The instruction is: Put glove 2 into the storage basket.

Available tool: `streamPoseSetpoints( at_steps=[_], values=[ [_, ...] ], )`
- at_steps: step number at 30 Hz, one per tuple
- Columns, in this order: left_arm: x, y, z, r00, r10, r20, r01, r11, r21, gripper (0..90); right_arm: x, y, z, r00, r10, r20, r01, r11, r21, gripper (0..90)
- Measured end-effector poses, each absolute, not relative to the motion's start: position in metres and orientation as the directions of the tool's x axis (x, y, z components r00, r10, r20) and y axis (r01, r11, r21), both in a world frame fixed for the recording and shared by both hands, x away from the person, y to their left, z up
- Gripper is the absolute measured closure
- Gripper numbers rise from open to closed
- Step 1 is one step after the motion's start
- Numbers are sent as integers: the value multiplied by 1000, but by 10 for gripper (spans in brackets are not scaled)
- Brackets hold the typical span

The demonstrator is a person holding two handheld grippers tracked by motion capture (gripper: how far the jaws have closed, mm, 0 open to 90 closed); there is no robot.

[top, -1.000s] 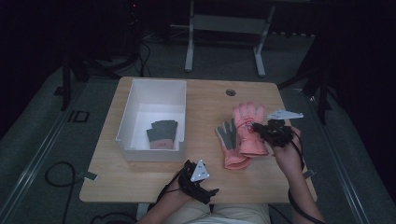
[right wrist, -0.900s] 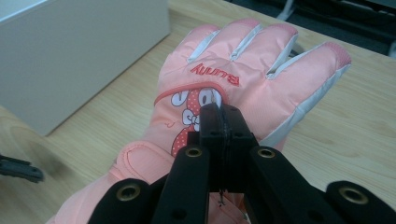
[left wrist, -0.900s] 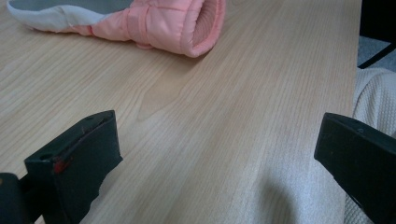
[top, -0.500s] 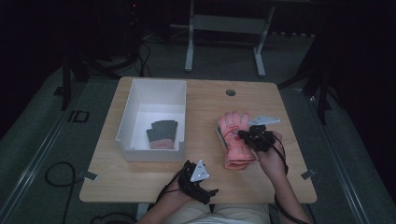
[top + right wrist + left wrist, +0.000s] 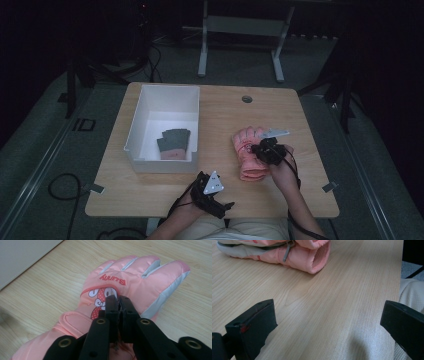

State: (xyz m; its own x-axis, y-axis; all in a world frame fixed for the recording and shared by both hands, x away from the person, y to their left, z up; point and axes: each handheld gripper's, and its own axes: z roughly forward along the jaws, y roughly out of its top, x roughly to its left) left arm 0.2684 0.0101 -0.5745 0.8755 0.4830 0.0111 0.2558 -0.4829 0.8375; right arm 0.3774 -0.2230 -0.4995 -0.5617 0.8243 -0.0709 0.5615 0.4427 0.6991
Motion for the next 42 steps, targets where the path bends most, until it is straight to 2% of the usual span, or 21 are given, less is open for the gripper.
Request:
streamPoseSetpoints(
  at_steps=[3, 9, 18, 22, 28, 32, 34, 35, 39, 42],
  values=[
    [266, 10, -569, 865, 499, 59, 216, -475, 853, 0, 377, -225, -497, -565, 824, -45, 560, 423, 713, 821],
    [266, 10, -552, 872, 490, 12, 222, -418, 881, 0, 374, -230, -484, -579, 814, -42, 537, 419, 732, 714],
    [276, 4, -518, 876, 471, -106, 307, -372, 876, 1, 364, -248, -453, -582, 811, -63, 473, 401, 784, 681],
    [283, -2, -503, 876, 476, -76, 282, -379, 882, 19, 363, -257, -446, -583, 806, -100, 448, 423, 788, 671],
    [302, -13, -485, 873, 481, -79, 279, -361, 890, 33, 361, -272, -443, -577, 812, -90, 449, 408, 795, 650],
    [313, -21, -478, 868, 492, -68, 274, -361, 892, 37, 362, -279, -447, -576, 814, -71, 456, 393, 798, 568],
    [319, -26, -475, 864, 499, -62, 271, -359, 893, 43, 361, -282, -448, -566, 822, -56, 446, 363, 818, 651],
    [323, -27, -474, 862, 503, -66, 274, -352, 895, 43, 361, -283, -448, -564, 824, -46, 443, 350, 825, 661],
    [336, -34, -471, 849, 525, -66, 284, -346, 894, 66, 367, -282, -451, -571, 820, -38, 450, 351, 821, 664],
    [345, -37, -469, 822, 566, -53, 291, -338, 895, 148, 371, -276, -452, -582, 812, -45, 446, 366, 817, 664]
  ],
)
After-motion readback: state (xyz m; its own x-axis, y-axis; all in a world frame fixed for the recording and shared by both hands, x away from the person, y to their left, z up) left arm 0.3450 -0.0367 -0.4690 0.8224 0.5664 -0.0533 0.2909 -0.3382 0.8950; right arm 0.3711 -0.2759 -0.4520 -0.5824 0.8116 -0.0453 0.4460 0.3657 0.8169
